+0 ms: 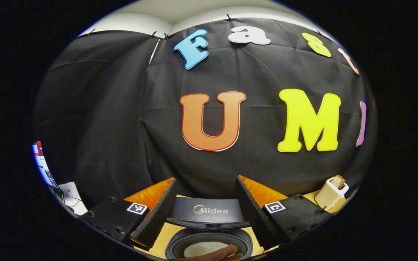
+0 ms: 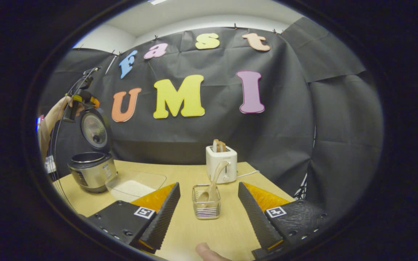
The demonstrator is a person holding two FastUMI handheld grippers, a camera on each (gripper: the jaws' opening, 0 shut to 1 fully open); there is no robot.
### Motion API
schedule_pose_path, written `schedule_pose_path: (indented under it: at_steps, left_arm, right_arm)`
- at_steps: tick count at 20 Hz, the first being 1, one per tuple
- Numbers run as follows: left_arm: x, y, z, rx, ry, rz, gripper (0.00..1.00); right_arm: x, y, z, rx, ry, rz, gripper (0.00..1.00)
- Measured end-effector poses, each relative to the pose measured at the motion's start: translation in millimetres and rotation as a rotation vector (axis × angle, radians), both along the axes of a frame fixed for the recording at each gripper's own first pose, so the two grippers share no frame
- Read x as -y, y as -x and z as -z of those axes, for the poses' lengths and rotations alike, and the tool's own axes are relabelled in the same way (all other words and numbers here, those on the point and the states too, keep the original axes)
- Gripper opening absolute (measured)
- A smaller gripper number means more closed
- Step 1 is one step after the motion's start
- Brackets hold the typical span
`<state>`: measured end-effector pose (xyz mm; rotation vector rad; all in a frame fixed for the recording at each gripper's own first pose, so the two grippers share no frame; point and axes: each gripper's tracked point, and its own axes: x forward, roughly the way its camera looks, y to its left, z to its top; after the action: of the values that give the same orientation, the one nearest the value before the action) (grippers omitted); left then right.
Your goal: Close the left gripper, press the button to open the rice cooker; take a wooden spoon from the chopstick holder with the right hand, scoop a spoonful of rice and pour it into the rice cooker, then put the wooden spoon back into the chopstick holder.
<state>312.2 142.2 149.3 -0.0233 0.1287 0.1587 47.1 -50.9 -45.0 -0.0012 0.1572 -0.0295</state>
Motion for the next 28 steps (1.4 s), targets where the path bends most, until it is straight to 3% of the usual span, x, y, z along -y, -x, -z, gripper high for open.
schedule_pose_path:
  at_steps: [7, 10, 16, 22, 28]
  left_arm:
    - [9, 65, 33, 0.001, -0.018, 0.021, 1.00]
    - [16, 90, 57, -0.059, -0.032, 0.042, 0.96]
    - [23, 120, 96, -0.084, -0.032, 0.046, 0.96]
    - [34, 133, 154, -0.142, -0.035, 0.078, 0.96]
    - [38, 130, 179, -0.164, -0.032, 0.062, 0.96]
  right_arm:
    - [-25, 36, -8, 0.041, -0.036, -0.057, 0.95]
    - [-34, 47, -16, 0.064, -0.054, -0.079, 0.95]
    - [-32, 66, -29, 0.108, -0.031, -0.065, 0.95]
    - [-37, 69, -26, 0.116, 0.023, -0.052, 0.95]
    - [-39, 72, -25, 0.117, 0.020, -0.061, 0.96]
